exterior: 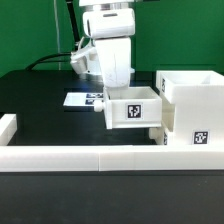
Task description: Assemble drawer
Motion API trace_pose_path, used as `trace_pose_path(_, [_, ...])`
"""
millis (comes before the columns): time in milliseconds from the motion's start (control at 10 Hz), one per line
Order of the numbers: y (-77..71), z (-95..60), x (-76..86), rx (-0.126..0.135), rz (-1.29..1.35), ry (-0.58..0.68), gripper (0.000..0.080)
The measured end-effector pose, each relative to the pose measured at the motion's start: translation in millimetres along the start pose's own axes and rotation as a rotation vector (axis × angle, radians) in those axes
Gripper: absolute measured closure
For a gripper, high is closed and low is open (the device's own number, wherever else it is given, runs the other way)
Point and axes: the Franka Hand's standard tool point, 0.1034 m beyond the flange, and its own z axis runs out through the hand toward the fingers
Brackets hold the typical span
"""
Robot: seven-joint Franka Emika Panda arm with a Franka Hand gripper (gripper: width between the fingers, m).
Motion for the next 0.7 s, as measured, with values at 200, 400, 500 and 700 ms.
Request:
trace_pose_path(200, [0.3,-1.3,-0.5,0.014,0.004,0.0,0.0755])
trace_pose_path(400, [-0.9,0.2,-0.8,0.017,0.005,0.001,0.0755])
trace_pose_path(500, [0.0,0.1,1.2,0.017,0.006,0.001,0.0755])
trace_pose_path(700, [2.5,1.6,5.2,0.025,0.004,0.004,0.0755])
